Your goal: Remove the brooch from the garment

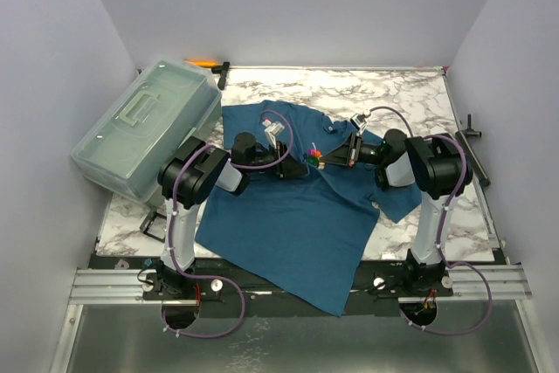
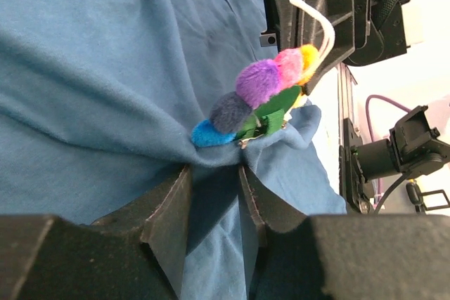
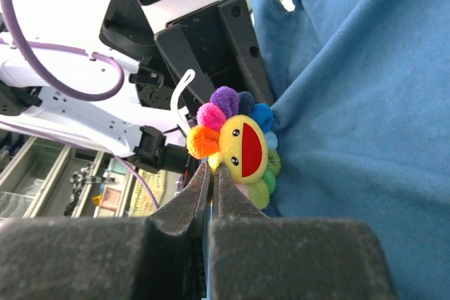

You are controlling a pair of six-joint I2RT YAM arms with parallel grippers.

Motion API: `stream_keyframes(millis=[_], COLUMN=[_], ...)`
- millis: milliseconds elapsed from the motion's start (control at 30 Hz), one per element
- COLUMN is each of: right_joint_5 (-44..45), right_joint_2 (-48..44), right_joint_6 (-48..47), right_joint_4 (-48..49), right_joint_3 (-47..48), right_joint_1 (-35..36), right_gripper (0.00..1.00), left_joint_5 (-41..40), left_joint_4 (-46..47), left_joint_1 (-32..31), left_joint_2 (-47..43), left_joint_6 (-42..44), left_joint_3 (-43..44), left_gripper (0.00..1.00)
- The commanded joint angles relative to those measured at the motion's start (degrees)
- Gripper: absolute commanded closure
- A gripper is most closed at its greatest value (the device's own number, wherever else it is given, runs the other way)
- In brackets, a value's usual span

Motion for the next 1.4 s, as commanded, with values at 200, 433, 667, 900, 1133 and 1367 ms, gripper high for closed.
stream_keyframes(millis=[200, 433, 667, 900, 1133, 1367], right_joint_5=[4.30, 8.41, 9.57, 10.24, 11.45, 11.08], right_joint_2=[-10.64, -15.49, -15.83, -16.86, -18.25, -19.63], right_joint_6=[-24.89, -46.53, -53.73, -55.81, -57.30, -52.67], right_joint_4=[-34.67, -68.98, -84.42, -89.86, -91.56, -81.03], right_joint_3=[2.60, 12.12, 18.03, 19.83, 19.37, 14.26], right_joint_1=[0.92, 0.92, 0.98, 0.97, 1.02, 1.02], right_gripper=[0.99, 0.99, 0.99, 0.99, 0.99, 0.99], left_joint_5=[3.07, 2.66, 1.86, 1.75, 1.83, 2.43], left_joint_4=[0.02, -5.87, -7.25, -7.26, -7.33, -7.36], left_joint_1=[-2.56, -2.52, -2.55, -2.58, -2.48, -2.46], left_joint_2=[-1.35, -4.33, -5.28, -5.54, -6.66, -9.54], left_joint_6=[4.20, 11.85, 13.80, 14.15, 14.90, 16.89], left_joint_3=[-0.16, -1.45, -1.45, -1.75, -2.32, -3.25], left_gripper=[0.77, 0.80, 0.80, 0.80, 0.85, 0.77])
